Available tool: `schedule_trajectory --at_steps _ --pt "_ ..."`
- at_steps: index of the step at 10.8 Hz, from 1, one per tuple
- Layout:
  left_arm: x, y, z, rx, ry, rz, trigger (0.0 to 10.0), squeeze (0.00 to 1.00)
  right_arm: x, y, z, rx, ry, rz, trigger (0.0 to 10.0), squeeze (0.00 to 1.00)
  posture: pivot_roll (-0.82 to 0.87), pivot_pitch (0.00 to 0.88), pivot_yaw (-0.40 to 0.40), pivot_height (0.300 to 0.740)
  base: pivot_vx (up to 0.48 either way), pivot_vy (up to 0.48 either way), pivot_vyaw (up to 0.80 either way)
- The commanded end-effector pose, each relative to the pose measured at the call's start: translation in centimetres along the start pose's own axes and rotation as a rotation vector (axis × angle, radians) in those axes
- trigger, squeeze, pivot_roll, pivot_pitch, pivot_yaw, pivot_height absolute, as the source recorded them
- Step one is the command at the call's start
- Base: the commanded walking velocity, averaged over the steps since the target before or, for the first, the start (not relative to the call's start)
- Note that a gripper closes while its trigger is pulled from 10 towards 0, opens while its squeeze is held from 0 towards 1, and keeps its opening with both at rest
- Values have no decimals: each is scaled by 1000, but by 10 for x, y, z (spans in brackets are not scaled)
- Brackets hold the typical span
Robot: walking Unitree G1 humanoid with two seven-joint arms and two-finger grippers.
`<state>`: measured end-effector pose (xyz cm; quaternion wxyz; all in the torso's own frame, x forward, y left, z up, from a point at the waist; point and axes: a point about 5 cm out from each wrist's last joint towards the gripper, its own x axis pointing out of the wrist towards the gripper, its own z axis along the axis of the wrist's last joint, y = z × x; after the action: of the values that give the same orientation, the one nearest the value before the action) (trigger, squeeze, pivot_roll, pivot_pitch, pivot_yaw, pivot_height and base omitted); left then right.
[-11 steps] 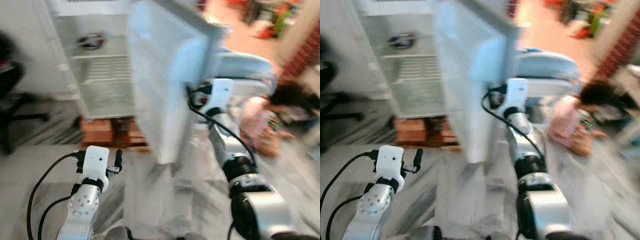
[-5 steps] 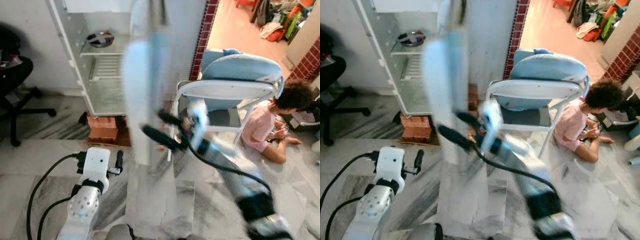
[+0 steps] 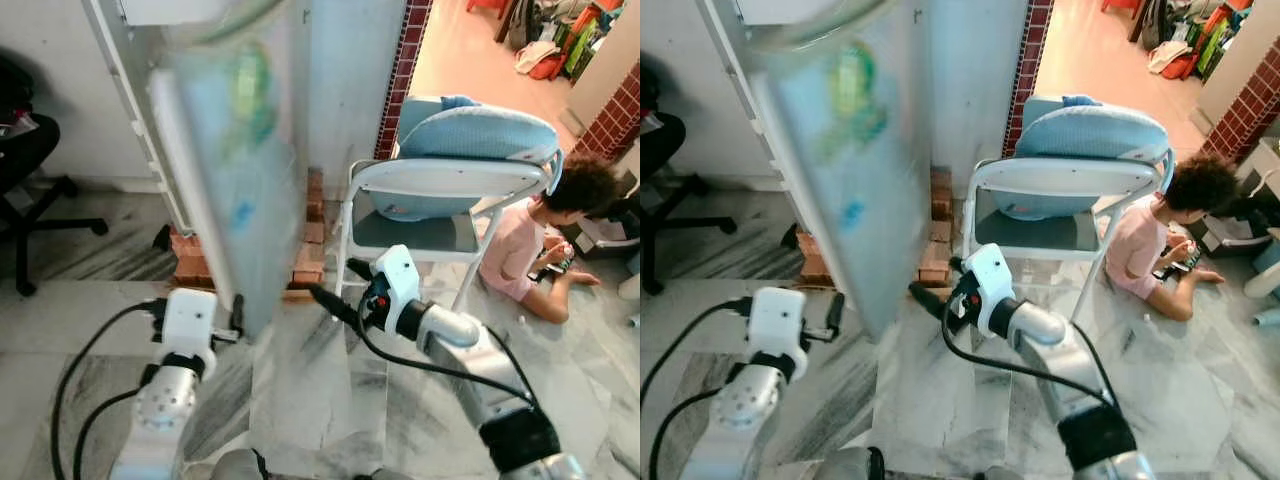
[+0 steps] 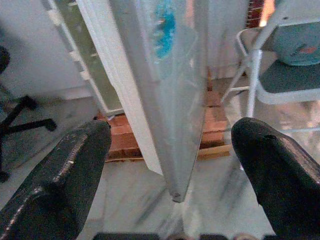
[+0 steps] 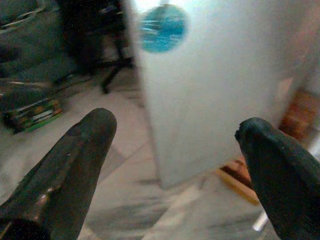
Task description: Restocking fridge
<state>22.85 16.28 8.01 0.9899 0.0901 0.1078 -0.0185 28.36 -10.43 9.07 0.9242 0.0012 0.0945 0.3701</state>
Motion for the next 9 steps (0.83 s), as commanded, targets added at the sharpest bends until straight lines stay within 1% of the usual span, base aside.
schedule_trajectory --at_steps 1,2,3,4,5,6,8,9 --pt "1 3 -3 -1 15 15 10000 0 -2 1 2 -13 -25 -53 10000 0 133 87 -10 740 0 270 0" --pt "3 2 -3 -8 15 8 10000 0 -4 2 -1 3 -57 -138 10000 0 128 85 -9 740 0 480 0" --pt "5 1 -2 -15 15 5 10000 0 -5 2 -2 8 -66 -183 10000 0 121 82 -6 740 0 480 0" --pt "6 1 -1 -6 2 -4 10000 0 -9 -2 -4 28 -62 -227 10000 0 112 83 -3 740 0 480 -800" --pt "8 0 1 5 -15 -18 10000 0 -12 -5 -3 26 -67 -239 10000 0 108 83 -2 740 0 480 -800" --pt "11 0 5 -10 -26 -20 10000 0 -18 -17 -2 29 -74 -293 10000 0 98 79 4 740 0 480 -594" --pt "14 -1 5 -13 -24 -16 10000 0 -17 -18 -3 9 -71 -312 10000 0 91 69 16 740 0 480 0" --pt "16 -2 7 1 -40 -23 10000 0 -15 -17 -3 2 -73 -315 10000 0 90 64 18 740 0 480 0"
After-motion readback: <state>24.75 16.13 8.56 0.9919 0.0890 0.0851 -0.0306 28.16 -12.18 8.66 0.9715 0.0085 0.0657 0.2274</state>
